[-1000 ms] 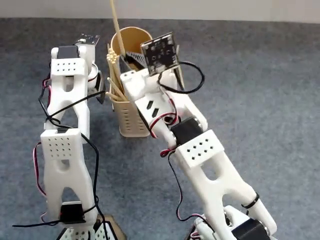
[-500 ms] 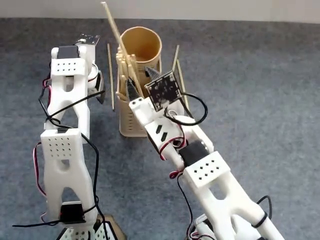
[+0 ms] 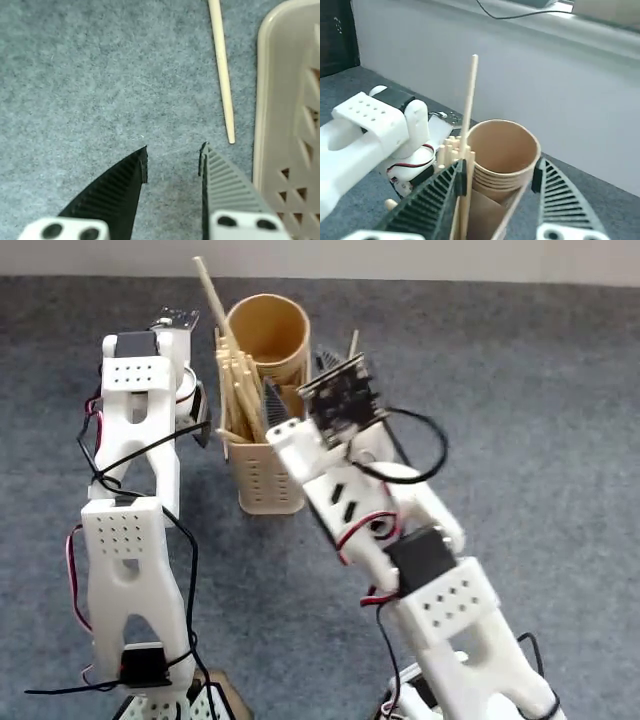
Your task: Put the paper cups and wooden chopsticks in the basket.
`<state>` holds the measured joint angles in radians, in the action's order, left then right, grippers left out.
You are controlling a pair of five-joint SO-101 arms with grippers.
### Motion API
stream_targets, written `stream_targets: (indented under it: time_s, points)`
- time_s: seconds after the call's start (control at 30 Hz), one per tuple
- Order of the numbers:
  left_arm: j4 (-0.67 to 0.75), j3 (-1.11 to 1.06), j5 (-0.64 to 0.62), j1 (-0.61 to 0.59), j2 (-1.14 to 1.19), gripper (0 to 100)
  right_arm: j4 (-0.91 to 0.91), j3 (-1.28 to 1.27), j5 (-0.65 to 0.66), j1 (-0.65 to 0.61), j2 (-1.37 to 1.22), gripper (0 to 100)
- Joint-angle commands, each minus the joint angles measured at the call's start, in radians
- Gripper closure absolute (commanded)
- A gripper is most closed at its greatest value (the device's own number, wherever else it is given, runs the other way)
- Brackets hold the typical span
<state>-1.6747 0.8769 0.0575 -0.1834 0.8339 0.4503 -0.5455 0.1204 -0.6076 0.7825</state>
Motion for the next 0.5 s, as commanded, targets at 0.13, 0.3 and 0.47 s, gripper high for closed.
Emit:
stream_targets:
  time_s: [0.13,0.3,0.47]
  points:
    - [0.008,0.038,-0.002,0.019,-0.007,81,0.179,0.102,0.006,0.142,0.028,78.2]
    - [0.008,0.038,-0.002,0.018,-0.007,81,0.255,-0.018,0.006,0.188,-0.07,78.2]
    - [0.003,0.035,-0.002,0.013,-0.007,81,0.213,-0.134,0.008,0.196,-0.26,78.2]
